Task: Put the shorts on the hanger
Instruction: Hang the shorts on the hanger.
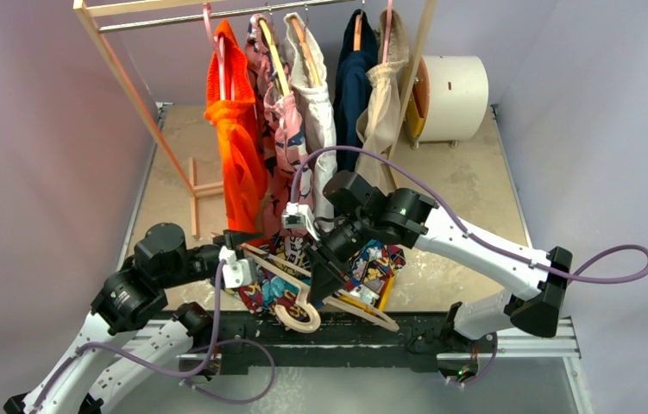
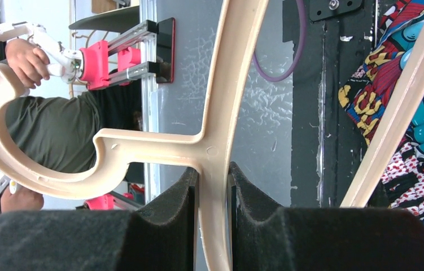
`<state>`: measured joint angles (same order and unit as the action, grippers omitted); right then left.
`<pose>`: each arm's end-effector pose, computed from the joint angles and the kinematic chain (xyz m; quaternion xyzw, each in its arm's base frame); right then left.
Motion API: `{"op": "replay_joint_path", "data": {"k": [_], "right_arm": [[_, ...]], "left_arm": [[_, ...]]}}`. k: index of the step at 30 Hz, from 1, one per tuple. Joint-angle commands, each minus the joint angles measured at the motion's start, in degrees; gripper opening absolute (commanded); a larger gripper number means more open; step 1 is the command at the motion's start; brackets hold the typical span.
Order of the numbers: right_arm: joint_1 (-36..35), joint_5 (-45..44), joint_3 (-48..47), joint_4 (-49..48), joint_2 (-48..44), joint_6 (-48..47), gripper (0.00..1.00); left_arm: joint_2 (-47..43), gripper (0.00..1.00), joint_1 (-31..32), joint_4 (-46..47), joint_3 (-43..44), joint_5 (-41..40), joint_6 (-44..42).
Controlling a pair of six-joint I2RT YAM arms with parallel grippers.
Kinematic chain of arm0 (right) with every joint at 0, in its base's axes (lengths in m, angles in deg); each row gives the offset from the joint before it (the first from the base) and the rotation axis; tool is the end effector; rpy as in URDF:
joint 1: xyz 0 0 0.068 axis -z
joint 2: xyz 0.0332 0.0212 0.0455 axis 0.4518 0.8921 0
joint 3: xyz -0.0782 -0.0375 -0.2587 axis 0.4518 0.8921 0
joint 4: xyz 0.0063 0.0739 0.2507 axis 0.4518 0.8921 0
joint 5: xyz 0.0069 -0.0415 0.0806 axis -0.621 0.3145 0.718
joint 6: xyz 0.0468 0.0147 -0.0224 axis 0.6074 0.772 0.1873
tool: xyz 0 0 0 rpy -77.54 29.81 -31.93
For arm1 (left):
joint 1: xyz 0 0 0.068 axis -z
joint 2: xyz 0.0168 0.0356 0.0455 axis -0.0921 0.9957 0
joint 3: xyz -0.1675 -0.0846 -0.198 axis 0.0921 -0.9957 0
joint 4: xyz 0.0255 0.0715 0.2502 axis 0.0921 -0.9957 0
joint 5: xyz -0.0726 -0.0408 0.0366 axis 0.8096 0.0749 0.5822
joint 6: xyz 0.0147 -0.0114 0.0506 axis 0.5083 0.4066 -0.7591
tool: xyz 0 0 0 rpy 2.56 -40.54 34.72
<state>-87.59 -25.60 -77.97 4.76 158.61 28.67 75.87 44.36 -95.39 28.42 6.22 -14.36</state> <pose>0.1189 0.2669 0.3775 -0.4968 0.6859 0.5258 0.0788 0.0614 -0.0708 0.3488 0.5963 0.5255 -0.1950 0.5746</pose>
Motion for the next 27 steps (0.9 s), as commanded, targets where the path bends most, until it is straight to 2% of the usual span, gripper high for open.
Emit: {"op": "replay_joint_path", "data": {"k": [1, 3, 4, 7, 9, 17, 24, 27], "right_arm": [[0.2, -0.5, -2.7, -4.4, -0.4, -2.1, 0.0], [0.2, -1.4, -2.9, -4.3, -0.2, -2.3, 0.0], [0.2, -2.0, -3.1, -4.2, -0.1, -2.4, 0.03], [0.1, -3.8, -3.7, -4.1, -0.1, -2.6, 0.3], [0.2, -6.0, -3.8, -4.4, -0.7, -2.6, 0.42], [0.2, -16.2, -1.7, -9.3, -6.1, -0.7, 0.71], [0.1, -22.3, -0.6, -10.6, -8.6, -0.4, 0.84], [0.1, -24.5, 0.2, -11.6, -10.1, 0.1, 0.95]], "left_arm": [[0.1, 0.0, 0.2, 3.2, 2.7, 4.2, 3.8], [0.4, 0.0, 0.2, 3.0, 2.8, 4.1, 3.9], [0.5, 0.0, 0.2, 3.0, 2.8, 3.9, 4.0], [0.4, 0.0, 0.1, 3.7, 2.6, 3.1, 4.1], [0.4, 0.0, 0.2, 4.7, 2.3, 2.8, 4.5], [1.0, 0.0, 0.2, 6.6, 2.0, 3.1, 5.2], [1.5, 0.0, 0.1, 9.1, 2.2, 3.9, 7.3], [1.6, 0.0, 0.1, 10.7, 2.5, 4.5, 8.8]]}}
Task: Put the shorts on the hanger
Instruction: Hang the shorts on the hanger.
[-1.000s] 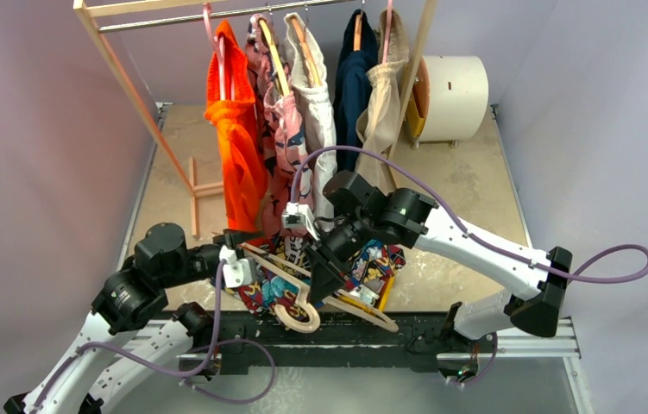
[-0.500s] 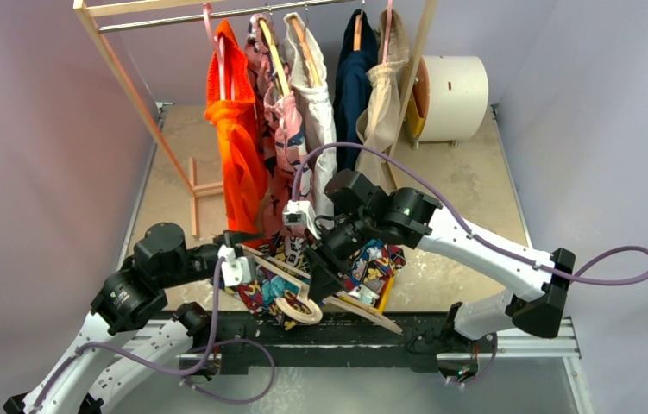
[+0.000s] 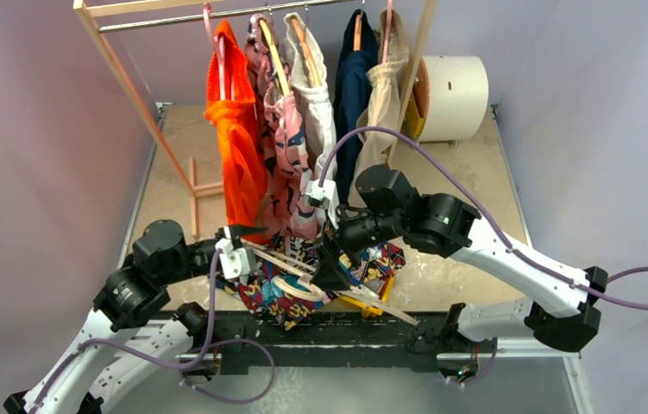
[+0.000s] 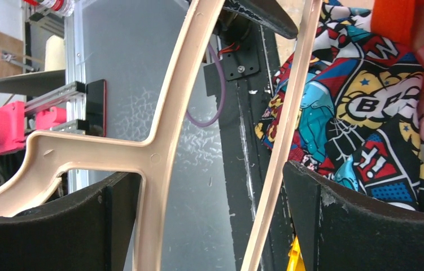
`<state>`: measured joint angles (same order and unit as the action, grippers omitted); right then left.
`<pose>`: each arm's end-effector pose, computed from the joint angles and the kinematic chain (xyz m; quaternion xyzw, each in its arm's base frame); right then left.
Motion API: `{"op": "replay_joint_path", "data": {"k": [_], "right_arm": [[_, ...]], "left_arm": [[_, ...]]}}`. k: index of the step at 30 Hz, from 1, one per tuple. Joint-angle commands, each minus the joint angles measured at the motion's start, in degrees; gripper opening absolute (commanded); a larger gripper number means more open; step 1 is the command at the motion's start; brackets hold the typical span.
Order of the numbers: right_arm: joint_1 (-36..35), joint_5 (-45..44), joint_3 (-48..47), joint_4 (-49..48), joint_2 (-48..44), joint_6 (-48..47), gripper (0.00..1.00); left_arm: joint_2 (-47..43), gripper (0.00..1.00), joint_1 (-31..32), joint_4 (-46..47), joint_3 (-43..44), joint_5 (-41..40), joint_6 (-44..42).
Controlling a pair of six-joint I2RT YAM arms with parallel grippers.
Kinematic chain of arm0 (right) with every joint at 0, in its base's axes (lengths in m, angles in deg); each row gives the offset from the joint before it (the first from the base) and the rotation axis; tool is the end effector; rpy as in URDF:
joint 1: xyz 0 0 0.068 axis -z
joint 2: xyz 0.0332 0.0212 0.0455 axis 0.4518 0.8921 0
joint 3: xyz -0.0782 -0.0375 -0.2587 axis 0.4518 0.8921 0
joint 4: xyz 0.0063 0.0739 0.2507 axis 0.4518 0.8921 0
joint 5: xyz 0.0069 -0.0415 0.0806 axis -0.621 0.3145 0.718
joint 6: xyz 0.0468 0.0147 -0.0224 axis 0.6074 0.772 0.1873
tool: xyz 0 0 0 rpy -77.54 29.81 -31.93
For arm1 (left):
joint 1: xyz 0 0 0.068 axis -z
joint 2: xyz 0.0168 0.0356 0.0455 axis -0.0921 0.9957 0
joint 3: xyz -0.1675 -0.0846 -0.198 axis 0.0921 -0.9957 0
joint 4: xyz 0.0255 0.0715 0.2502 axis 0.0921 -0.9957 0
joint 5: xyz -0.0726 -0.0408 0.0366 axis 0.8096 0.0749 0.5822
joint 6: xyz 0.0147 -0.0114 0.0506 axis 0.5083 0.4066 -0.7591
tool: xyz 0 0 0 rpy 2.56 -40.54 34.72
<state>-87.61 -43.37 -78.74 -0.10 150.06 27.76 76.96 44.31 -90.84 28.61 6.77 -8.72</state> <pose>0.1103 0.2343 0.4230 -0.4712 0.6879 0.4800 0.2728 0.0661 -0.0749 0.3565 0.5652 0.5334 -0.2233 0.5884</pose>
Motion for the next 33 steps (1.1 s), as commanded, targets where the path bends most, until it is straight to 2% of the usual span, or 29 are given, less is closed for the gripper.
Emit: {"op": "replay_joint_path", "data": {"k": [1, 6, 16, 26, 33], "right_arm": [[0.2, -7.3, 1.5, -7.3, -2.3, 1.2, 0.97], [0.2, -7.5, 3.8, -9.0, -4.7, 1.6, 0.99], [0.2, -2.3, 5.8, -7.2, -7.6, -1.5, 0.99], [0.2, -6.2, 5.5, -4.6, -11.5, -3.4, 0.99], [0.2, -10.4, 3.8, -4.5, -13.8, -3.7, 0.99]], "left_arm": [[0.6, 0.0, 0.2, 6.9, 2.5, 4.2, 3.8], [0.6, 0.0, 0.2, 10.8, 2.9, 5.2, 7.4], [1.1, 0.0, 0.2, 16.7, 4.0, 5.1, 12.0], [2.7, 0.0, 0.2, 13.8, 4.8, 4.1, 16.2], [0.3, 0.0, 0.2, 10.4, 3.3, 3.7, 16.4]]}}
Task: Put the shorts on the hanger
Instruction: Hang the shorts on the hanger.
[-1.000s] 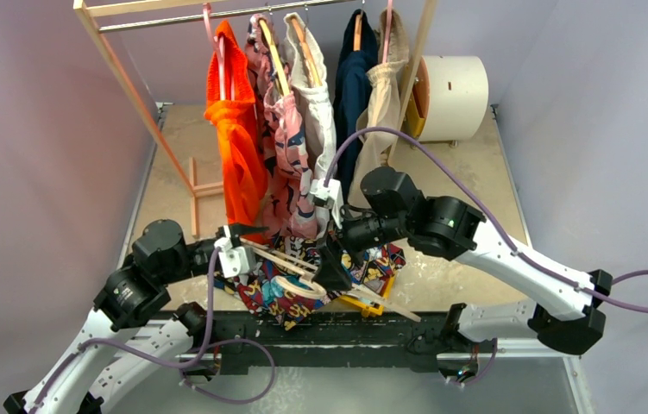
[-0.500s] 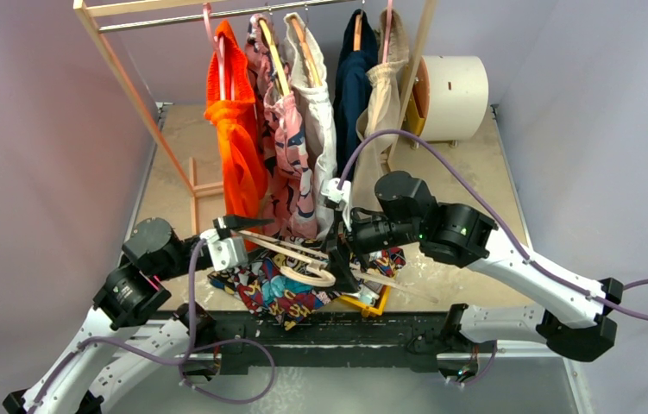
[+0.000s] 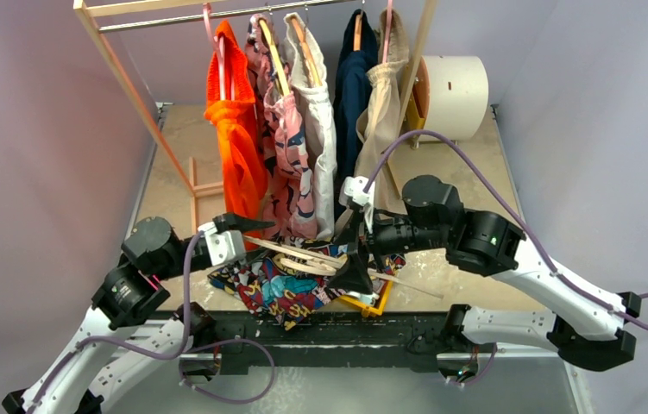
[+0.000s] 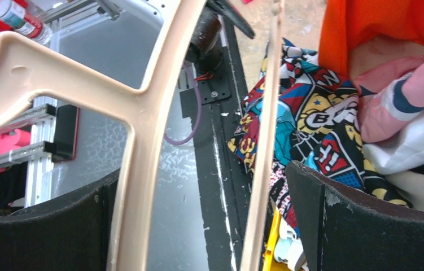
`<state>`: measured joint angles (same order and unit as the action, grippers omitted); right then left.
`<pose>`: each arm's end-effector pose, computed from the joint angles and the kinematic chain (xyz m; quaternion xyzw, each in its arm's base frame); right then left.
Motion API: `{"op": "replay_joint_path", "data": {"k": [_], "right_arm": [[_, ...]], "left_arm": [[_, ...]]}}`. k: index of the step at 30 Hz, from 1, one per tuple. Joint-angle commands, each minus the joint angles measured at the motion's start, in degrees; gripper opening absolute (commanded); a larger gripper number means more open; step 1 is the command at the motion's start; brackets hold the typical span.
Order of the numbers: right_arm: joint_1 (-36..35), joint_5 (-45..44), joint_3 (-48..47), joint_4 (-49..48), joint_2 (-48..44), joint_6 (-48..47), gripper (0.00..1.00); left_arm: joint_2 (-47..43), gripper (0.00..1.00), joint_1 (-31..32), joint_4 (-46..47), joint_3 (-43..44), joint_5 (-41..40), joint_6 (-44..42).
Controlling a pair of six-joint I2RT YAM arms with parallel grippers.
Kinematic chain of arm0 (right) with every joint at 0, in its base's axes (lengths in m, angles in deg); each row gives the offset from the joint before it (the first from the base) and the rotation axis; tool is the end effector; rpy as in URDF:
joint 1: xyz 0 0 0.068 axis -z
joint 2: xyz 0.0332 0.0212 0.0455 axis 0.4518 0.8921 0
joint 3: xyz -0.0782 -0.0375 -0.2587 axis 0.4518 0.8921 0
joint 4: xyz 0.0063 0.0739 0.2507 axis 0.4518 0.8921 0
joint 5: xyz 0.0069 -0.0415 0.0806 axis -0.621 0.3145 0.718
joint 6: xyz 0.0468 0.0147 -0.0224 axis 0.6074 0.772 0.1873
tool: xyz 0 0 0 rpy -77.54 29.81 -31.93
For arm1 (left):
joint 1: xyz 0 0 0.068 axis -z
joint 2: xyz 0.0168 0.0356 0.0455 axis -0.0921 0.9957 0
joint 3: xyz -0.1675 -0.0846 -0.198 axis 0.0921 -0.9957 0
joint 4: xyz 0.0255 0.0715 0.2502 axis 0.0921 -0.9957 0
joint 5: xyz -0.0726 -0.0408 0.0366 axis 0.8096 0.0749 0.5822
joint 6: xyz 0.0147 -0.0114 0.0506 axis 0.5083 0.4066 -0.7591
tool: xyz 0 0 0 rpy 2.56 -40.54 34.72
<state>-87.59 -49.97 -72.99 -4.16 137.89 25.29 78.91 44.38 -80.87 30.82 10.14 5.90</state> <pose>0.0864 0.1842 0.4419 -0.4572 0.6490 0.4721 0.3832 0.0691 -0.0798 0.3840 0.4951 0.5291 -0.3146 0.6132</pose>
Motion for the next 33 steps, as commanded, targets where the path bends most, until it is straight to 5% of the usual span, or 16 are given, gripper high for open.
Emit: {"op": "replay_joint_path", "data": {"k": [1, 14, 24, 33], "right_arm": [[0.2, -4.8, -2.6, -0.4, -2.0, -1.3, 0.99], [0.2, -21.3, -3.5, -5.7, -9.2, -0.5, 0.99], [0.2, -16.0, 0.1, -5.1, -10.1, -6.6, 0.96], [0.1, -17.4, -0.1, -9.3, -7.8, -9.9, 0.94]], "left_arm": [[-1.9, 0.0, 0.1, -0.3, 1.0, 0.3, 1.8], [-4.2, 0.0, 0.2, -1.3, -3.0, -0.8, 12.5], [-0.3, 0.0, 0.1, 5.4, -3.1, -0.6, 29.1], [2.0, 0.0, 0.1, 3.8, 0.0, 0.5, 30.6]]}}
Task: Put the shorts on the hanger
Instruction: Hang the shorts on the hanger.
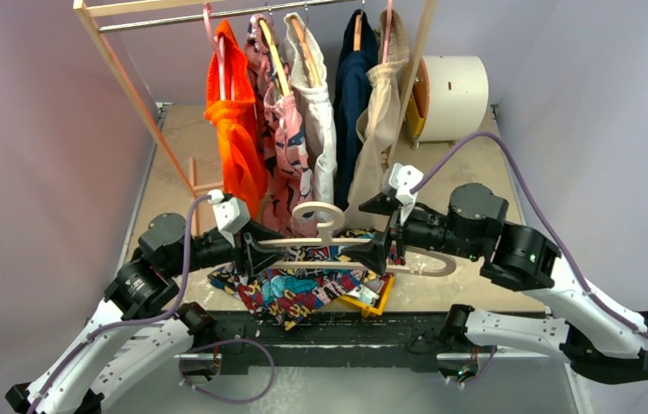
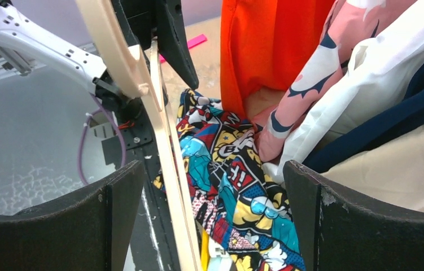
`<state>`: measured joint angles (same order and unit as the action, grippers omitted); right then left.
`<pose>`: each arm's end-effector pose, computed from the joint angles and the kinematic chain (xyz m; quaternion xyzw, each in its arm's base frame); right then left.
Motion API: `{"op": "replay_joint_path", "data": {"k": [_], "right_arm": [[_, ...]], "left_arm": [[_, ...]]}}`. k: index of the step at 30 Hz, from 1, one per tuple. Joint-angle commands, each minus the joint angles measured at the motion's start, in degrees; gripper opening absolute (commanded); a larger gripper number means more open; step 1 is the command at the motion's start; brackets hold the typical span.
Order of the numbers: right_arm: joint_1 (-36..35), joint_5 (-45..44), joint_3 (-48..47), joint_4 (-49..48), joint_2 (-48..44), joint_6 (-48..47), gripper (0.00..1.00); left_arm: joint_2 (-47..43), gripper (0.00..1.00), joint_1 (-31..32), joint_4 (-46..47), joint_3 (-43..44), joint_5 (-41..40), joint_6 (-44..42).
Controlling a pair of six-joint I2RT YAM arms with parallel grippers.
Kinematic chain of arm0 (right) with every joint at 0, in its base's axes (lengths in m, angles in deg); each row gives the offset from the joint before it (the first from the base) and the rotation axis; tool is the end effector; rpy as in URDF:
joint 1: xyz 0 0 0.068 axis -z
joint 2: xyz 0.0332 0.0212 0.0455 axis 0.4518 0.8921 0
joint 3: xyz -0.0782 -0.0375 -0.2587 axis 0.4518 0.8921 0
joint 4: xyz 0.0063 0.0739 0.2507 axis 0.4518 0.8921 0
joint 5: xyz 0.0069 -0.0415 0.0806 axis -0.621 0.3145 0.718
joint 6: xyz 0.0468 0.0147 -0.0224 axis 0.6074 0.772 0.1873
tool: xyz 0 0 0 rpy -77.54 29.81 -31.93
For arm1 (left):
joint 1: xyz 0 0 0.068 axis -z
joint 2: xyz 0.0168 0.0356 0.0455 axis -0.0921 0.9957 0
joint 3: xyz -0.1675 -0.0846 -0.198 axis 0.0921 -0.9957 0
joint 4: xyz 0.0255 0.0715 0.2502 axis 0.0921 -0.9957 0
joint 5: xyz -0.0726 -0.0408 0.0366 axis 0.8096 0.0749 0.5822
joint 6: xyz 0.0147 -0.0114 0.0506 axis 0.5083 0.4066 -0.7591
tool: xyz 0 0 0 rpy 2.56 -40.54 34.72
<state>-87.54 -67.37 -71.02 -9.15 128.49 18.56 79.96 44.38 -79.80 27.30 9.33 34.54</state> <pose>0.0726 0.1380 0.4661 -0.3947 0.6170 0.3917 0.5569 0.0794 -0.0877 0.3647 0.3438 0.6583 -0.4482 0.4976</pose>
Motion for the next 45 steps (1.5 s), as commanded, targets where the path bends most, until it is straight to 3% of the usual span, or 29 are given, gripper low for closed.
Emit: {"op": "replay_joint_path", "data": {"k": [1, 5, 14, 16, 21, 25, 29, 40, 42, 45], "right_arm": [[0.1, 0.1, -2.9, -4.2, 2.3, -3.6, 0.93], [0.1, 2.4, -5.1, -2.6, 5.0, -4.3, 0.88], [0.1, 7.8, -4.8, -5.5, 6.7, -4.1, 0.65], [0.1, 10.0, -4.8, -5.5, 6.2, -2.7, 0.67], [0.1, 8.6, -4.4, -6.1, 3.6, -2.1, 0.86], [0.1, 8.6, -5.7, -5.6, 4.7, -2.0, 0.87], [0.1, 8.4, -6.1, -6.2, 6.2, -1.4, 0.77], [0.1, 8.9, -2.8, -11.9, 6.2, 0.0, 0.29], [0.1, 9.1, -3.0, -11.6, 6.7, -0.2, 0.3], [0.1, 8.7, -3.2, -10.6, 7.3, -0.5, 0.41]], "left_arm": [[1.5, 0.0, 0.2, 1.3, 4.3, 1.3, 1.3], [2.7, 0.0, 0.2, -3.0, 6.7, 1.1, -1.1], [4.2, 0.0, 0.2, -4.6, 8.6, 1.1, -4.1], [5.0, 0.0, 0.2, -5.5, 9.9, 1.4, -5.1], [6.4, 0.0, 0.1, -7.3, 11.7, 1.8, -6.7], [7.1, 0.0, 0.1, -7.2, 12.4, 2.2, -7.0], [8.0, 0.0, 0.1, -7.3, 13.5, 2.4, -6.9], [8.5, 0.0, 0.1, -7.6, 14.8, 2.5, -7.2], [8.5, 0.0, 0.2, -7.6, 14.9, 2.7, -7.2], [8.5, 0.0, 0.1, -7.6, 15.1, 2.9, -7.3]]}}
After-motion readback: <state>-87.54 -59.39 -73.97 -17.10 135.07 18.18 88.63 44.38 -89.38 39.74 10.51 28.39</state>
